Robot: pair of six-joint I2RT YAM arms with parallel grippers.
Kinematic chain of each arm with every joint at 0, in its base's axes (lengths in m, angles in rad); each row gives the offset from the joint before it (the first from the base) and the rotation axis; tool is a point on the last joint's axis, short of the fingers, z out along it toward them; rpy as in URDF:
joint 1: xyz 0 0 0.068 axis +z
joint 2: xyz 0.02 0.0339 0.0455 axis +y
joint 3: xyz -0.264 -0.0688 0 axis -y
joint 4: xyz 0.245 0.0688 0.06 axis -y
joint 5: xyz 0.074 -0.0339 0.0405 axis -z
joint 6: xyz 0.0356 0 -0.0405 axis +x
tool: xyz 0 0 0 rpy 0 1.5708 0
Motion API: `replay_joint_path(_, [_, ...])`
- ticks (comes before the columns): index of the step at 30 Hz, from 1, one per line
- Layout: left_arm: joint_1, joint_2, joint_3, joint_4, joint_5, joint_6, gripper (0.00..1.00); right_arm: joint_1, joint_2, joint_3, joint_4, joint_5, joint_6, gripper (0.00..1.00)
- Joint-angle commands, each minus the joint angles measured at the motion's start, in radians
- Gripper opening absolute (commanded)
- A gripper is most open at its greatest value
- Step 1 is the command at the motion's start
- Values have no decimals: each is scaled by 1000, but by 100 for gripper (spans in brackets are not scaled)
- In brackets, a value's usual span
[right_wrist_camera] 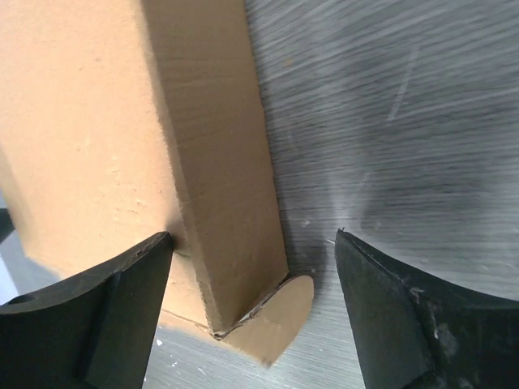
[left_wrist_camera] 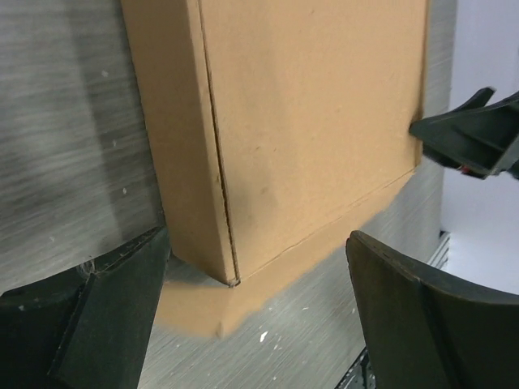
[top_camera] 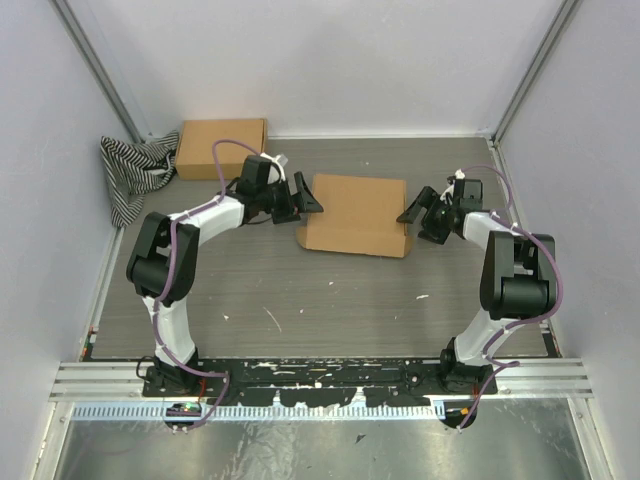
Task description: Fold the paper box
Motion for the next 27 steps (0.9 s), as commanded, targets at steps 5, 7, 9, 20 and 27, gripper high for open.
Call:
replay_joint_path(5, [-36, -77, -31, -10, -77, 100, 95, 5, -77, -125, 171, -168, 34, 84])
replay_joint_path(7, [-49, -74, -21, -26, -82, 105, 94, 5, -120, -151, 163, -187, 31, 84])
replay_joint_path(9, [-61, -71, -20, -31, -82, 105, 93, 5, -164, -167, 151, -217, 30, 84])
replay_joint_path(20, [-70, -65, -74, -59, -131, 122, 93, 8, -308, -158, -79, -157, -71, 83])
replay_joint_path(27, [-70, -79, -110, -63, -144, 129, 93, 64, -381, -211, -111, -66, -69, 82])
